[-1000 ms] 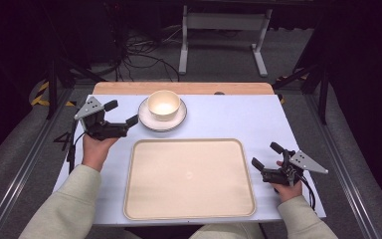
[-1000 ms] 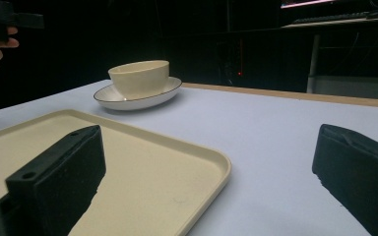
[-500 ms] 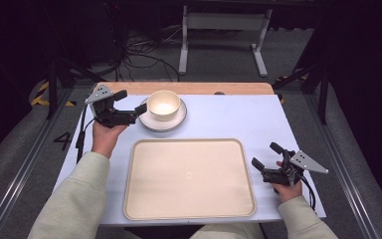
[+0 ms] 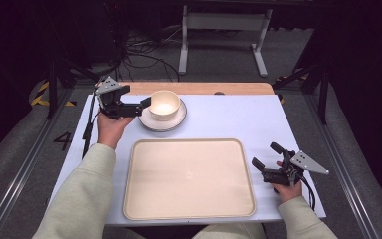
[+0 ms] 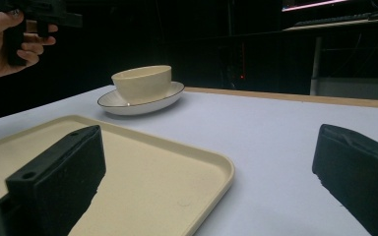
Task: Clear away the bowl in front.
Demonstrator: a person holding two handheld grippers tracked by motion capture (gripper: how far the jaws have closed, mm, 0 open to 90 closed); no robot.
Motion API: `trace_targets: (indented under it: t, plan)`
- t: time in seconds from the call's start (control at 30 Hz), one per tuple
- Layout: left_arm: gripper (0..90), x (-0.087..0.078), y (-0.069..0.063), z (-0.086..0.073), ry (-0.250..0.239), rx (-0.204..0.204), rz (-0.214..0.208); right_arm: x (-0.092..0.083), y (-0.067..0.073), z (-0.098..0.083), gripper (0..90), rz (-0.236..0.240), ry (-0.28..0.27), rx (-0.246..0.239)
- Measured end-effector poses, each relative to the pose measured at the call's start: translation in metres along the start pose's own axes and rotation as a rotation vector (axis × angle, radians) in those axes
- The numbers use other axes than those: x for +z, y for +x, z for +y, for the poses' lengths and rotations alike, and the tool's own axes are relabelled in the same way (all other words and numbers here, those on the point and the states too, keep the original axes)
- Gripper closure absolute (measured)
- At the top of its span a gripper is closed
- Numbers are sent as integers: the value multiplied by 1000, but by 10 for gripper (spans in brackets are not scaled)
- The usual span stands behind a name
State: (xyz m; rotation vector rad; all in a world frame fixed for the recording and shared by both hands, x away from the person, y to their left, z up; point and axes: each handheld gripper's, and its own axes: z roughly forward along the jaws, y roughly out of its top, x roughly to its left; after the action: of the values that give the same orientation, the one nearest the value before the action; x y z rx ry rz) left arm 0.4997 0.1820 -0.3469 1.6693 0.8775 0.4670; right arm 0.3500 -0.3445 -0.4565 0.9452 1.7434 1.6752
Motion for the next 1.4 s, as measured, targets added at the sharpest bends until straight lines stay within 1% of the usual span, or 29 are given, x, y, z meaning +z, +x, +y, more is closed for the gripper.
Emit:
trace_targets:
  t: [0.03, 0.13, 0.17, 0.2, 0.3, 0.33, 0.37, 0.47, 0.5, 0.53, 0.57, 0.63, 0.67, 0.73, 0.77, 0.8, 0.83, 0.9, 0.93, 0.97, 1.0, 1.03, 1.07, 1.1, 1.13, 1.2, 1.3, 1.33, 1.4]
  plan:
    - [7, 2, 1, 1, 2, -9, 3, 0, 0, 0, 1, 0, 0, 1]
    - [13, 6, 5, 4, 8, -10, 17, 0, 1, 0, 1, -2, 3, 1]
    - [18, 7, 5, 5, 7, -2, 19, 0, 1, 0, 1, -4, 5, -4]
    - [32, 8, 5, 6, 16, 0, 10, 0, 1, 0, 1, -5, 6, -4]
    - [37, 10, 4, 10, 5, 0, -5, 1, 1, 0, 1, -6, 11, -3]
    - [38, 11, 5, 12, 6, 3, -6, 1, 1, 0, 1, -6, 11, -3]
    - [38, 13, 5, 13, 9, -4, -5, 1, 1, 0, 1, -6, 10, -3]
    - [45, 17, 7, 13, 18, -5, 6, 1, 1, 0, 1, -6, 10, -2]
    - [45, 20, 8, 14, 41, -8, 9, 1, 1, 0, 1, -6, 11, -1]
    - [48, 24, 10, 14, 68, -18, 3, 1, 1, 0, 1, -6, 10, -1]
    - [60, 27, 11, 13, 90, -28, 14, 1, 1, 0, 1, -3, 8, -1]
    - [83, 34, 14, 12, 120, -43, 18, 1, 1, 0, 1, -3, 8, 0]
    - [99, 37, 16, 11, 143, -55, 30, 1, 1, 0, 1, -3, 10, 0]
    - [110, 43, 19, 9, 170, -71, 55, 1, 1, 0, 1, -3, 11, 3]
    - [129, 46, 21, 8, 186, -71, 67, 1, 1, 0, 1, -4, 10, 4]
    - [127, 50, 25, 6, 212, -97, 50, 1, 1, 0, 1, -4, 10, 5]
    - [128, 53, 29, 4, 231, -129, 47, 1, 1, 0, 1, -4, 9, 7]
    - [122, 57, 36, 1, 246, -178, 35, 1, 1, 0, 1, -6, 9, 8]
    - [126, 60, 39, -1, 257, -208, 39, 0, 1, 0, 1, -6, 9, 9]
    - [126, 62, 42, -2, 266, -219, 38, 0, 1, -1, 1, -7, 5, 10]
    - [131, 63, 43, -3, 273, -228, 33, 0, 1, -1, 1, -7, 4, 11]
    - [145, 63, 43, -3, 273, -228, 33, 0, 1, -1, 1, -7, 4, 11]
    - [172, 68, 46, -6, 313, -244, 25, 1, 1, -1, 1, -9, 2, 16]
    - [175, 68, 46, -6, 313, -244, 25, 1, 1, -1, 1, -9, 2, 16]
    - [189, 72, 46, -8, 336, -249, 36, 0, 1, -1, 1, -2, -5, 31]
    - [197, 75, 47, -10, 346, -256, 32, 0, 0, -1, 1, 3, -10, 36]
    - [204, 81, 48, -13, 368, -272, 48, 1, 1, -1, 2, -1, 1, 29]
    - [208, 83, 48, -15, 379, -286, 56, 1, 1, -1, 2, 0, 1, 28]
    - [211, 86, 48, -18, 403, -294, 60, 1, 1, -1, 2, 2, 4, 29]
